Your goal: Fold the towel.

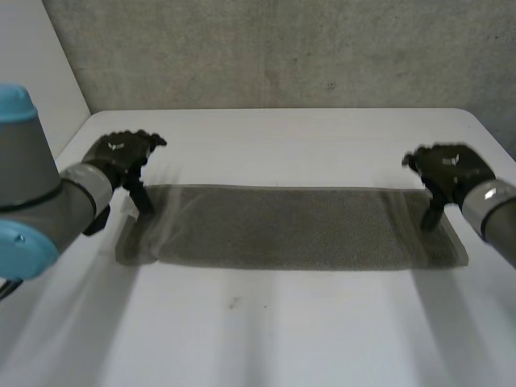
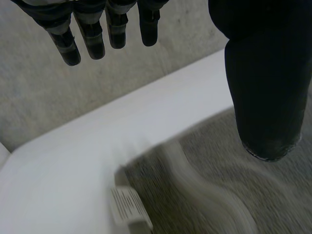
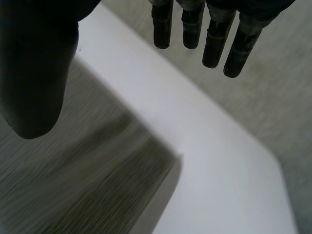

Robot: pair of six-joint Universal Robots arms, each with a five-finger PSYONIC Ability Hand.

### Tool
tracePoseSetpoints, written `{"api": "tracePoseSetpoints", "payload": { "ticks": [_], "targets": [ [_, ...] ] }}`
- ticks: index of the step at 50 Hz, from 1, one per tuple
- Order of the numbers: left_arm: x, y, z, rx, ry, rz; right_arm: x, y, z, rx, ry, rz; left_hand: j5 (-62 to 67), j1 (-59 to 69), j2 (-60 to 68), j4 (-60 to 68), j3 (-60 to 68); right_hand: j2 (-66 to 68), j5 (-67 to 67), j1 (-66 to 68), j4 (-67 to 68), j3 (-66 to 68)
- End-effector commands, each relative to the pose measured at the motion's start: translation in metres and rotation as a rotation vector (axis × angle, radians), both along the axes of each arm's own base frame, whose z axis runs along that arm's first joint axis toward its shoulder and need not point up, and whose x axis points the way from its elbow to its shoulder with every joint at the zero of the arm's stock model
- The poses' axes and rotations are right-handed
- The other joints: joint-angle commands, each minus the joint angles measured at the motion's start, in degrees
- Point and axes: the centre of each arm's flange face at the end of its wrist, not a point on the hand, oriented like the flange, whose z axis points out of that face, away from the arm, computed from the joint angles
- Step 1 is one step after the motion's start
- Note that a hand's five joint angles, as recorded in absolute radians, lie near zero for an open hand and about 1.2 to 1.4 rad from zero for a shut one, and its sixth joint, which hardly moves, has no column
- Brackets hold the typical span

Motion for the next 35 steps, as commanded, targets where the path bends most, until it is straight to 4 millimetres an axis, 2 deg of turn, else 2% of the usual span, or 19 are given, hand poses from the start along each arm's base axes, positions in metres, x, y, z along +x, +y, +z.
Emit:
{"api": "tracePoseSetpoints", "payload": {
  "ticks": [1,2,4,7,16,21,23,24,26,32,34,35],
  "targets": [
    [0.004,0.005,-0.029,0.001,0.019,0.014,-0.027,0.012,-0.04,0.129,0.021,-0.035,-1.6,-0.1,0.5,0.4,0.5,1.9,2.8,2.5,1.1,2.1],
    [0.005,0.004,-0.03,-0.012,0.036,0.021,-0.027,0.012,-0.04,0.129,0.021,-0.035,-1.6,-0.1,0.5,0.4,0.5,1.9,2.8,2.6,1.2,2.2],
    [0.006,0.004,-0.033,-0.017,0.055,0.029,-0.033,0.012,-0.051,0.128,0.017,-0.011,-1.6,-0.1,0.5,0.4,0.5,15.3,16.2,16.0,14.6,15.6],
    [0.007,0.004,-0.036,-0.023,0.089,0.04,-0.039,0.009,-0.058,0.113,0.015,0.005,-1.6,-0.1,0.5,0.4,0.5,20.2,21.1,20.9,19.5,20.5],
    [0.014,0.002,-0.03,-0.048,0.113,0.063,-0.043,0.001,-0.076,0.13,0.035,0.006,-1.6,-0.1,0.5,0.4,0.5,20.6,21.5,21.2,19.8,20.8],
    [0.015,0.002,-0.031,-0.045,0.112,0.066,-0.048,-0.001,-0.082,0.136,0.062,0.003,-1.6,-0.1,0.5,0.4,0.5,27.5,28.4,28.1,26.7,27.7],
    [0.015,0.002,-0.031,-0.043,0.111,0.066,-0.053,-0.004,-0.084,0.136,0.08,-0.003,-1.6,-0.1,0.5,0.4,0.5,39.8,40.8,40.5,39.1,40.1],
    [0.015,0.002,-0.031,-0.043,0.111,0.066,-0.053,-0.004,-0.084,0.136,0.08,-0.003,-1.6,-0.1,0.5,0.4,0.5,39.9,40.8,40.6,39.2,40.2],
    [0.015,0.003,-0.032,-0.042,0.111,0.067,-0.059,-0.01,-0.083,0.127,0.087,-0.02,-1.6,-0.1,0.5,0.4,0.5,65.5,66.4,66.1,64.7,65.7],
    [0.014,0.004,-0.032,-0.039,0.11,0.062,-0.073,-0.021,-0.078,0.099,0.117,-0.066,-1.6,-0.1,0.5,0.4,0.5,65.6,66.5,66.3,64.8,65.9],
    [0.014,0.004,-0.032,-0.04,0.111,0.062,-0.092,-0.031,-0.076,0.086,0.182,-0.138,-1.6,-0.1,0.5,0.4,0.5,65.6,66.5,66.3,64.8,65.9],
    [0.014,0.004,-0.032,-0.04,0.111,0.062,-0.092,-0.031,-0.076,0.086,0.182,-0.138,-1.6,-0.1,0.5,0.4,0.5,65.6,66.5,66.3,64.8,65.9]
  ]
}}
